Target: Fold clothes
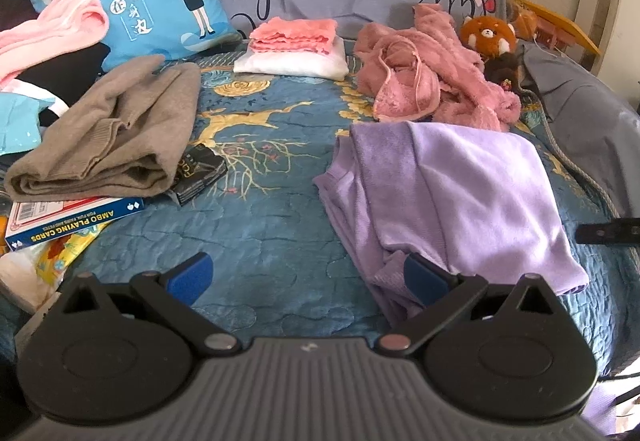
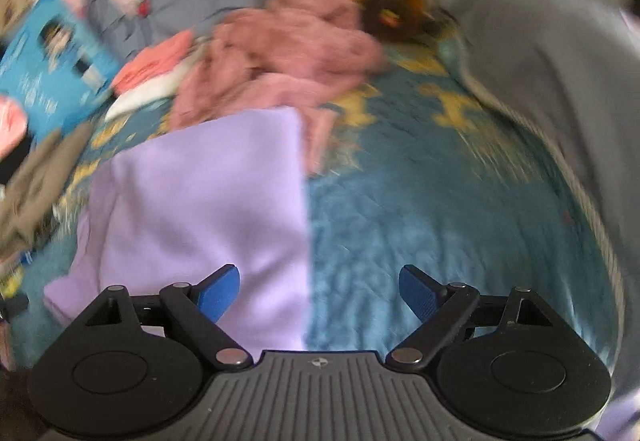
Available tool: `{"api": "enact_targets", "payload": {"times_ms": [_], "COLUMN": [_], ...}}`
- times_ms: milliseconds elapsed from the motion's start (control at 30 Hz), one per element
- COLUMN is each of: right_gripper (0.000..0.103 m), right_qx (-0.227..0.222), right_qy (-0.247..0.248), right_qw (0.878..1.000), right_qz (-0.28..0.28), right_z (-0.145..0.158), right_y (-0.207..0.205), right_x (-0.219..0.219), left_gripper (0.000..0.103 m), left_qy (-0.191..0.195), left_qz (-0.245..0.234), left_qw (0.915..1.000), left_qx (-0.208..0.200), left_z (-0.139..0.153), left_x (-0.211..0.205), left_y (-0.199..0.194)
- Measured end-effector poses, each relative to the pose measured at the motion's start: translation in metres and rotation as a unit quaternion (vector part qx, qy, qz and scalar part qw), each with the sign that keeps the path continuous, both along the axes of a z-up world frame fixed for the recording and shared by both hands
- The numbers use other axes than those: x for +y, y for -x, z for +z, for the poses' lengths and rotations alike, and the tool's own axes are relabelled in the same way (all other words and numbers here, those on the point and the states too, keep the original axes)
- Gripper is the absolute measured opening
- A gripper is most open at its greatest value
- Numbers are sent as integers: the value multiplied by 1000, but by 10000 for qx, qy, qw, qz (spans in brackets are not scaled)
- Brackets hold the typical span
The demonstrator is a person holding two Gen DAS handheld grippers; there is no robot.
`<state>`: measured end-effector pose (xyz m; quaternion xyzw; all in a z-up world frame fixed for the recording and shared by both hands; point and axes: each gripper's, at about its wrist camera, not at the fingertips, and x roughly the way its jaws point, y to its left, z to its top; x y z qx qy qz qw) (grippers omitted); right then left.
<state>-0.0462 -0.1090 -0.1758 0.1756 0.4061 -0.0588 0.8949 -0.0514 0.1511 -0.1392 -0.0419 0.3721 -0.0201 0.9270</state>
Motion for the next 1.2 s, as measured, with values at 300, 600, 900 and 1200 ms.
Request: {"api": "enact_targets", "payload": {"times_ms": [300,600,900,1200], "right_gripper": [79,79,78,56], "right_qx": [-429,-587,-815,-583], "right_qy": [-879,-1131,-1564,-2776], "right_qw": [9952,9918,9836,9584], "right_qz": [55,-24,364,318], "right_z": [-14,-22,-33,-60], "right_y": [25,32,40,25], "right_x": [-16,-36,-40,-33], "left_gripper": [103,103,103,102], "left_qy": [248,-117,68,-155], "left_qz": [-679,-1678,-878,-1183], "left_qw": [9946,9857,9796,9903], "left_qx": [-747,49,1805,707], "left_z": [18,4,-42,-14], "left_x": [-7,-79,-59,-66], "left_y": [11,-39,-39,-8]}}
